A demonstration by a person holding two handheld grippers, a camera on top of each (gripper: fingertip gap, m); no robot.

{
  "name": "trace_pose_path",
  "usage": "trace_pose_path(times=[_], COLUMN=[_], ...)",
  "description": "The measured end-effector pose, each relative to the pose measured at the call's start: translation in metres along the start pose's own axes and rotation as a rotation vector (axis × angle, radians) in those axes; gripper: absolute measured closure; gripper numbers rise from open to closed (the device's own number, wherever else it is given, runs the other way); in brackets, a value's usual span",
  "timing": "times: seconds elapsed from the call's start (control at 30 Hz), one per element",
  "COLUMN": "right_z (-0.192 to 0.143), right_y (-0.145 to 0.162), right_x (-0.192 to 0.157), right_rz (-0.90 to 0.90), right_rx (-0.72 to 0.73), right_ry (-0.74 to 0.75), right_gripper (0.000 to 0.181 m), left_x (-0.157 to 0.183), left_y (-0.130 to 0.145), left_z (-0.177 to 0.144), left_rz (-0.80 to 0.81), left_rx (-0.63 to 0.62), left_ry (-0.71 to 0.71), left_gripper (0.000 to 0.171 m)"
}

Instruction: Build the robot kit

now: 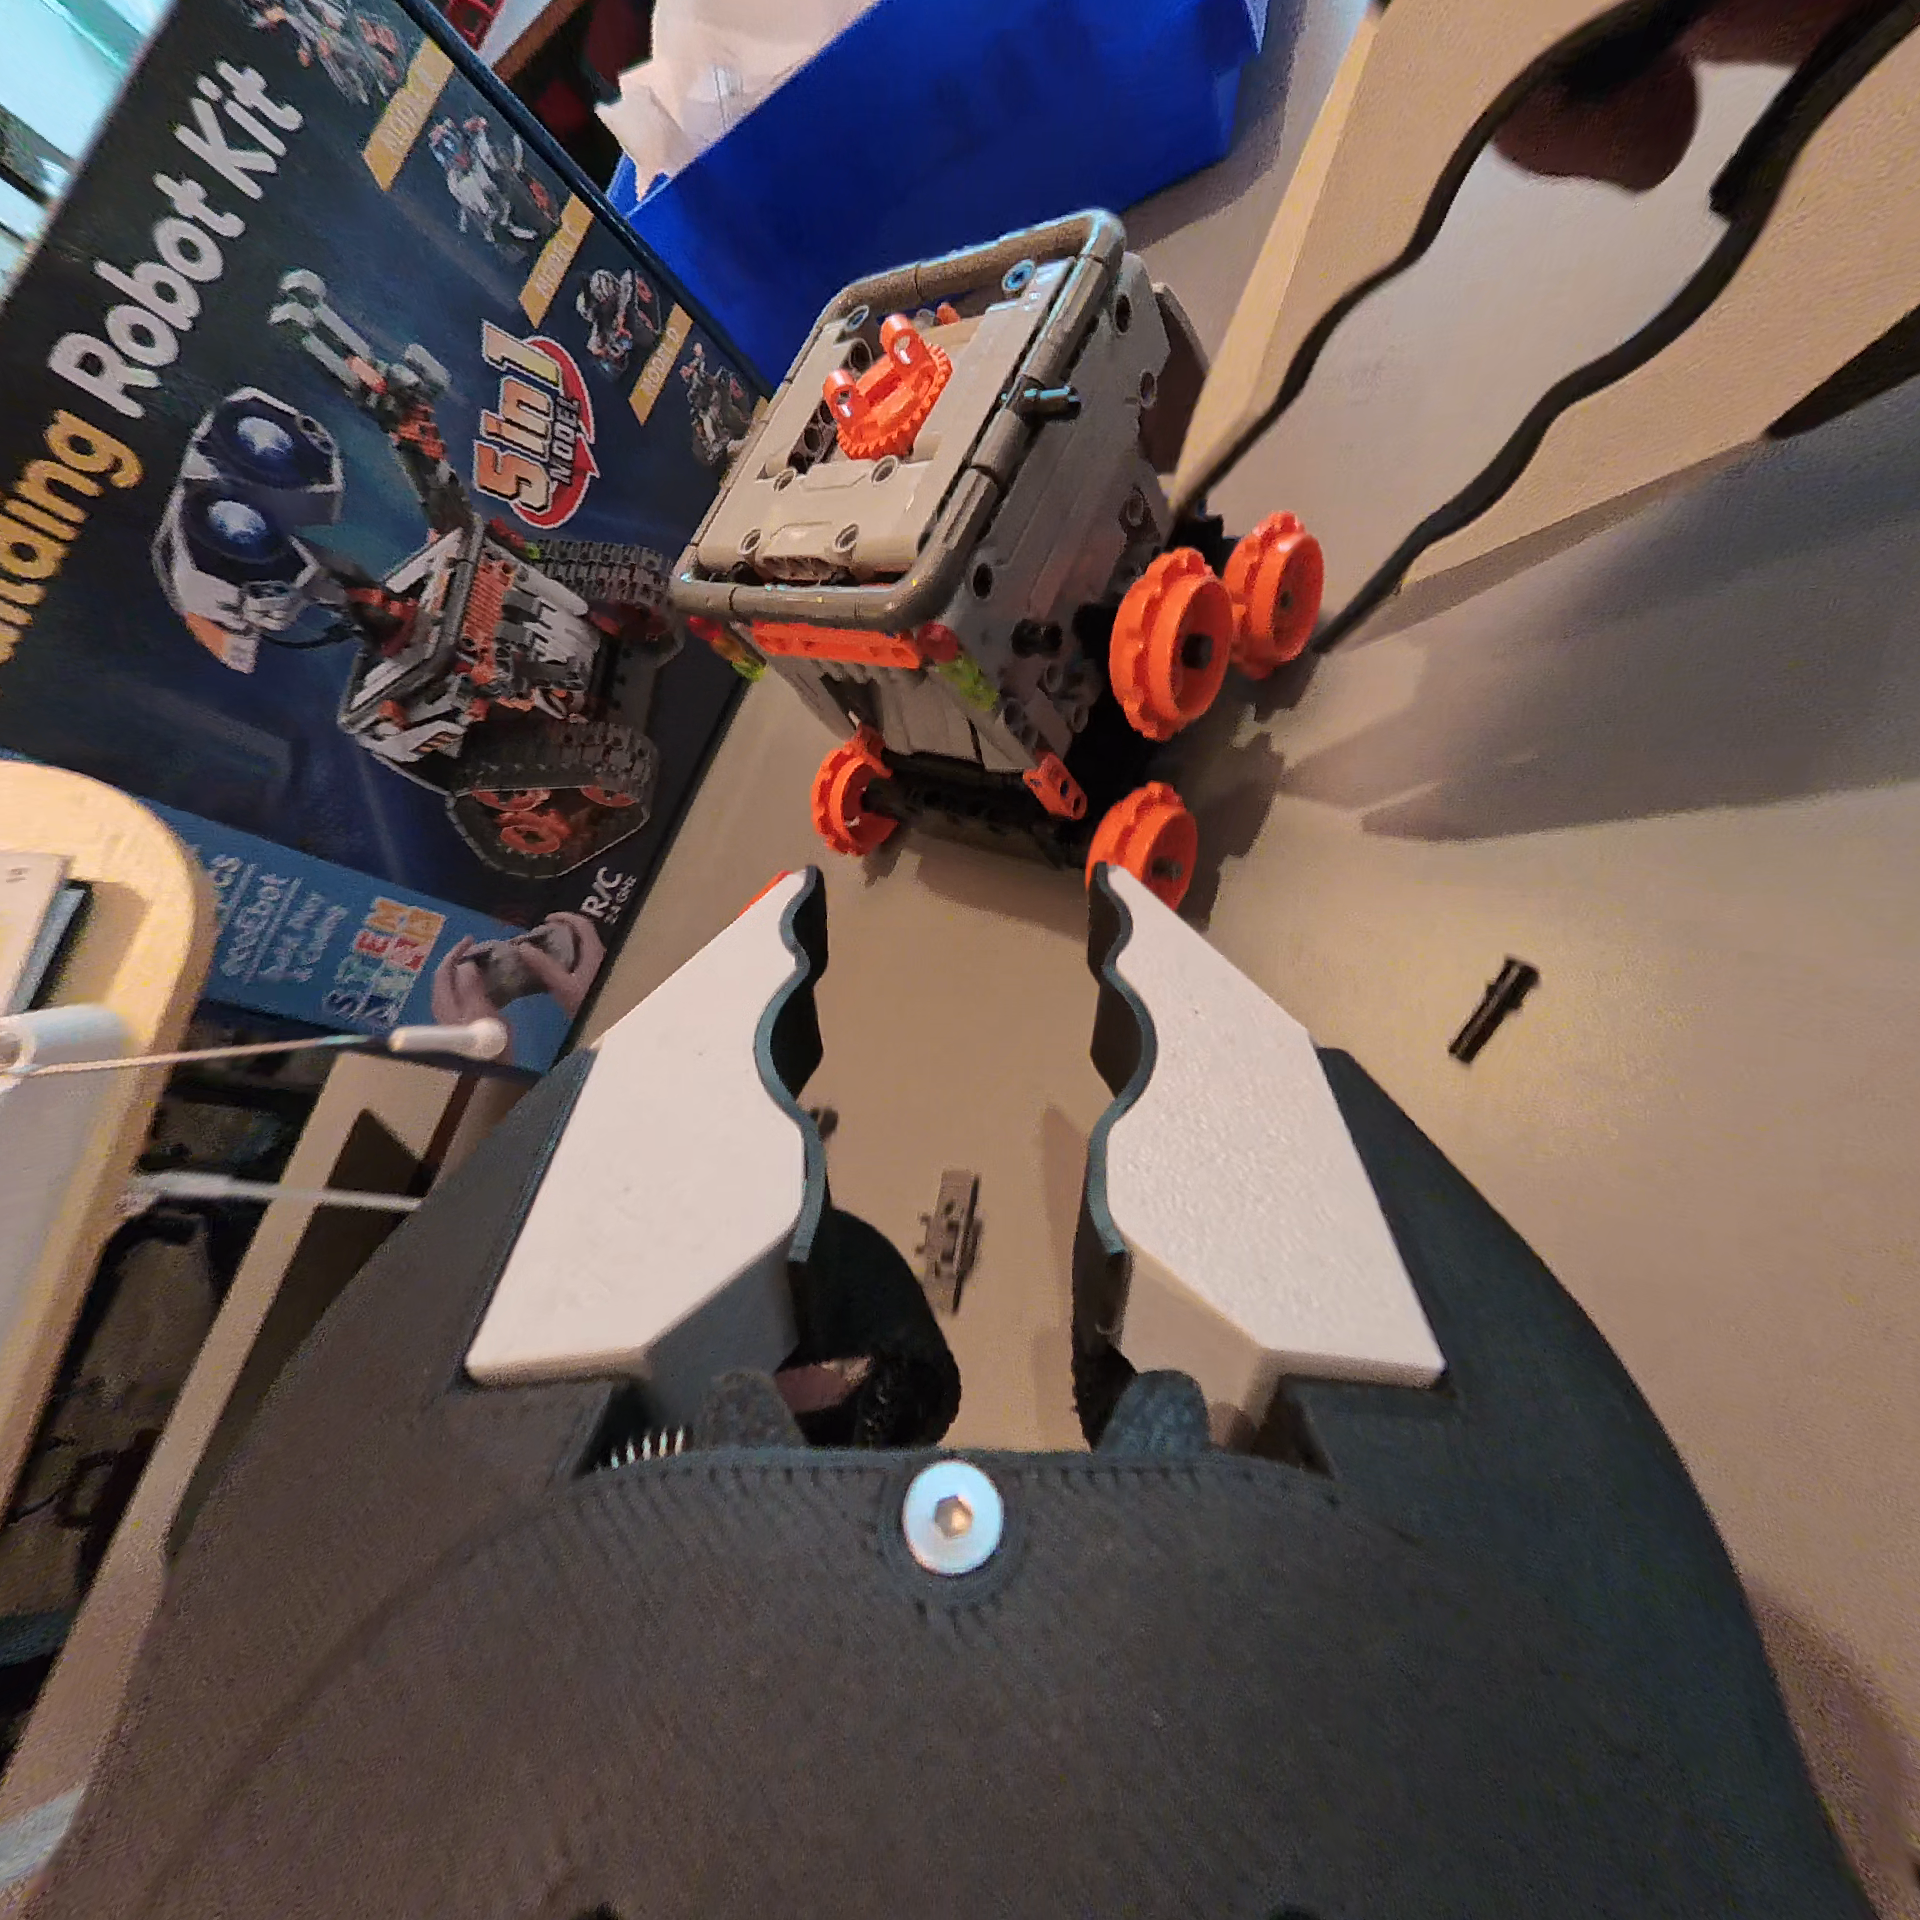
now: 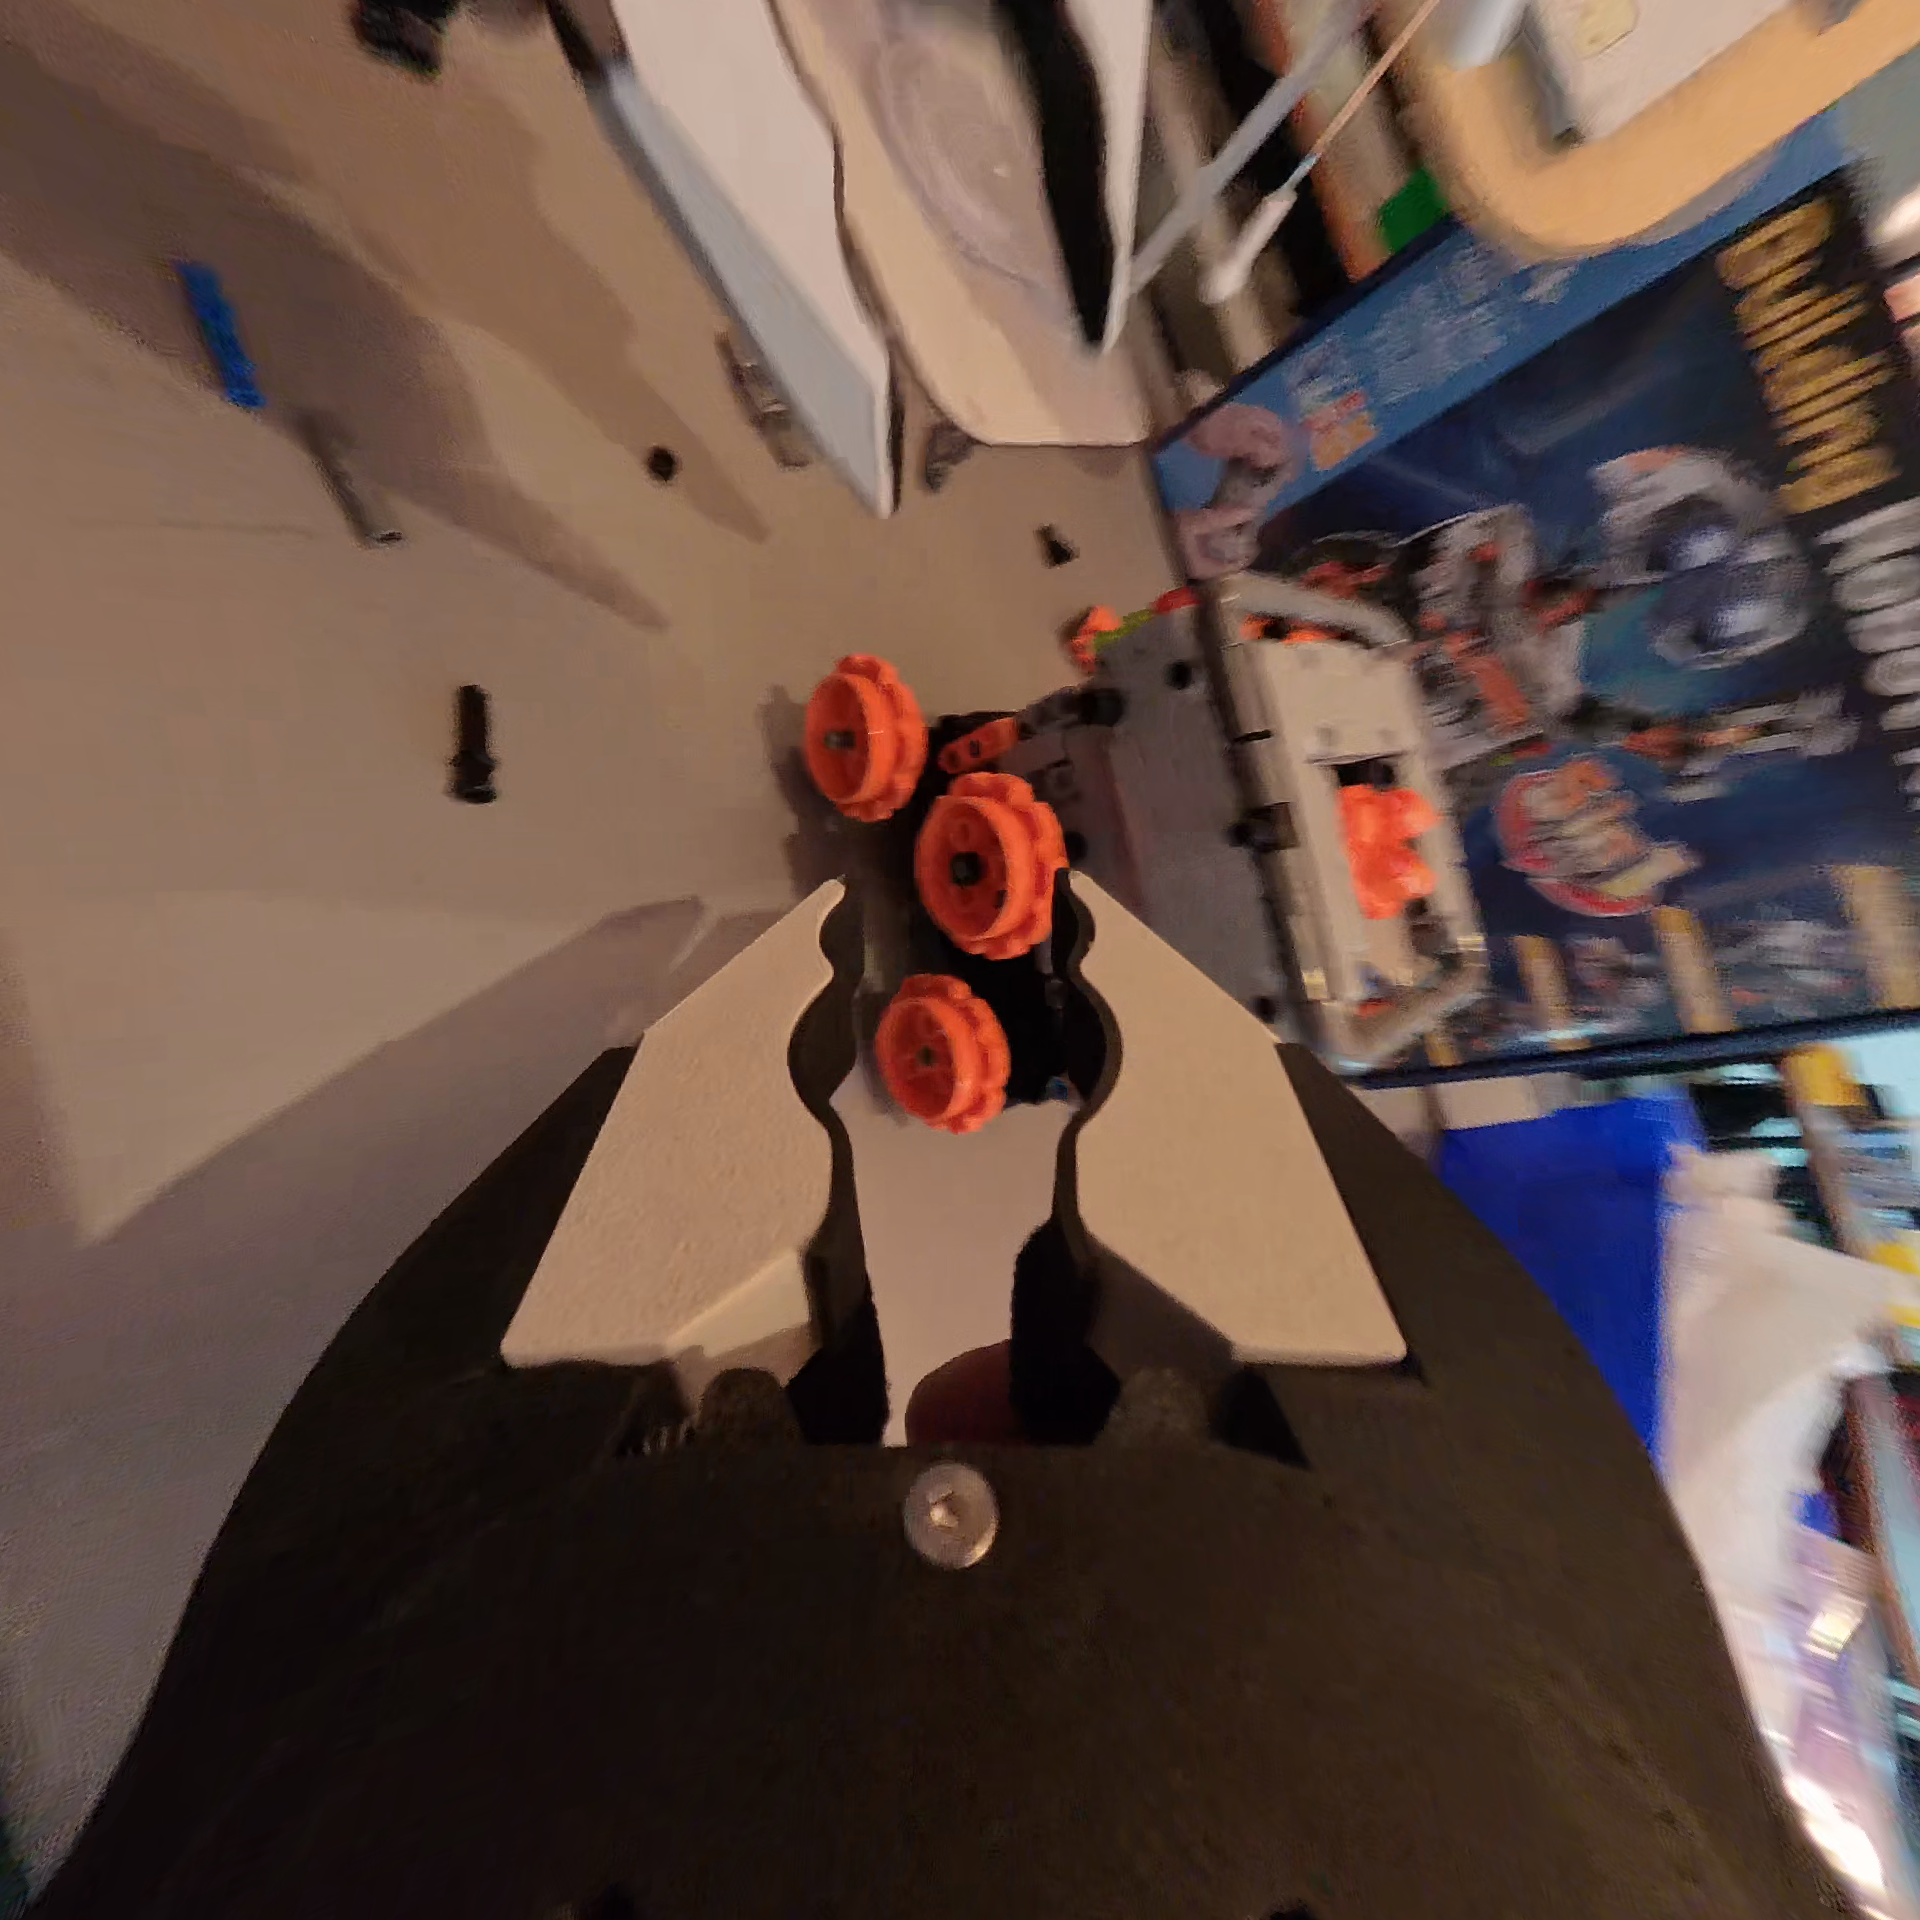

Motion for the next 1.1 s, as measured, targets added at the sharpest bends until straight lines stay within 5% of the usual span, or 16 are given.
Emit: trace_pose_path(times=[0.17,0.33,0.43,0.57,0.67,0.83,0.97,1.1], right_z=[0.009,-0.018,-0.014,0.003,0.027,0.058,0.062,0.055], right_y=[0.031,-0.039,-0.095,-0.157,-0.175,-0.155,-0.146,-0.143], right_x=[-0.022,-0.032,-0.042,-0.050,-0.062,-0.069,-0.061,-0.059], right_rz=[-0.015,-0.078,-0.134,-0.128,-0.124,-0.198,-0.200,-0.213], right_rx=[-0.201,0.015,0.117,0.241,0.301,0.320,0.315,0.307], right_ry=[-0.156,-0.207,-0.204,-0.212,-0.216,-0.144,-0.112,-0.070], right_gripper=[0.153,0.158,0.158,0.158,0.159,0.169,0.173,0.174], left_x=[-0.016,-0.063,-0.110,-0.182,-0.224,-0.227,-0.210,-0.205], left_y=[0.021,0.058,0.117,0.232,0.297,0.375,0.411,0.423], left_z=[-0.058,-0.146,-0.195,-0.238,-0.243,-0.240,-0.232,-0.204], left_rz=[0.062,0.084,0.096,0.110,0.001,-0.117,-0.184,-0.341], left_rx=[-0.058,-0.132,-0.289,-0.572,-0.665,-0.836,-0.879,-0.831], left_ry=[-0.138,-0.311,-0.360,-0.332,-0.246,-0.046,0.020,0.007], left_gripper=[0.122,0.128,0.133,0.138,0.135,0.122,0.112,0.119])
Point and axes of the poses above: each gripper's, where its closed fingertips meet, z out along the fingers, y out of its underside, x = y × z across the jaws, the point moved 1 cm from there along -z, back along the fingers, and after that the axes turned 11 degrees about -x, right-handed, at the moved point
